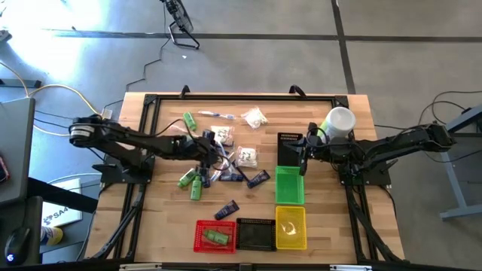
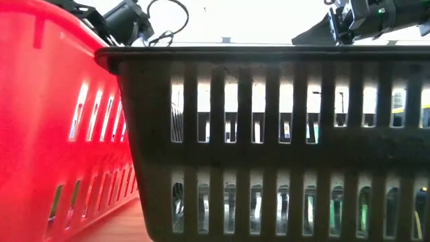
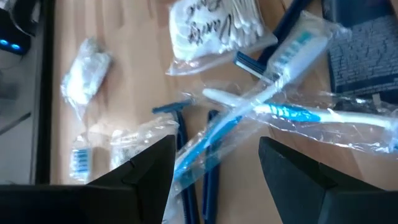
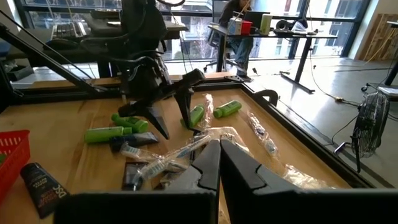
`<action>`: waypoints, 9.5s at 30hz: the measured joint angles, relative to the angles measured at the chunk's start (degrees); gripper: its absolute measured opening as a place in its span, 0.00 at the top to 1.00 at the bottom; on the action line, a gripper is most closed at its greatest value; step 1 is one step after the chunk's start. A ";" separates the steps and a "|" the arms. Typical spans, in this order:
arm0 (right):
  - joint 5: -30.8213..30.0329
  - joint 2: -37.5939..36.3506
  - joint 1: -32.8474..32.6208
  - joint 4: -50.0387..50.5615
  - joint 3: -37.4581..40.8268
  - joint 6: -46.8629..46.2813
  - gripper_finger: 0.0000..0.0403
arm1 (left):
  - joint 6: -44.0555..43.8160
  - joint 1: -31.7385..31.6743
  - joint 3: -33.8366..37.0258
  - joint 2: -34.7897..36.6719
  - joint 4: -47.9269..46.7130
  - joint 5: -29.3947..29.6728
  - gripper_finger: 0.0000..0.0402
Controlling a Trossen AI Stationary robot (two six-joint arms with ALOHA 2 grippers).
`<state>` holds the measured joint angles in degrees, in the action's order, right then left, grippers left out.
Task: Pick & Place Travel size toiletries
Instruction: Put the top blue toothbrush into the bottom black bin
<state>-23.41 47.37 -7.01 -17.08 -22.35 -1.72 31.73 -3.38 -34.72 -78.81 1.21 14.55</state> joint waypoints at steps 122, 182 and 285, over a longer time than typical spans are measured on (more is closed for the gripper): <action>-0.22 0.00 0.04 1.00 0.02 0.00 0.99 | -29.00 -3.37 -0.31 15.32 12.76 0.28 0.95; 7.95 42.39 3.07 -47.68 -9.93 4.54 0.98 | -27.57 -3.36 -0.28 7.98 30.54 -21.67 0.95; 12.26 42.91 2.99 -41.56 -15.10 4.95 0.97 | -31.95 -3.37 -0.31 -2.60 44.98 -25.57 0.76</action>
<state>-11.16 90.28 -4.01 -58.63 -37.45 3.24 -0.23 -6.74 -35.03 -81.41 46.20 -11.03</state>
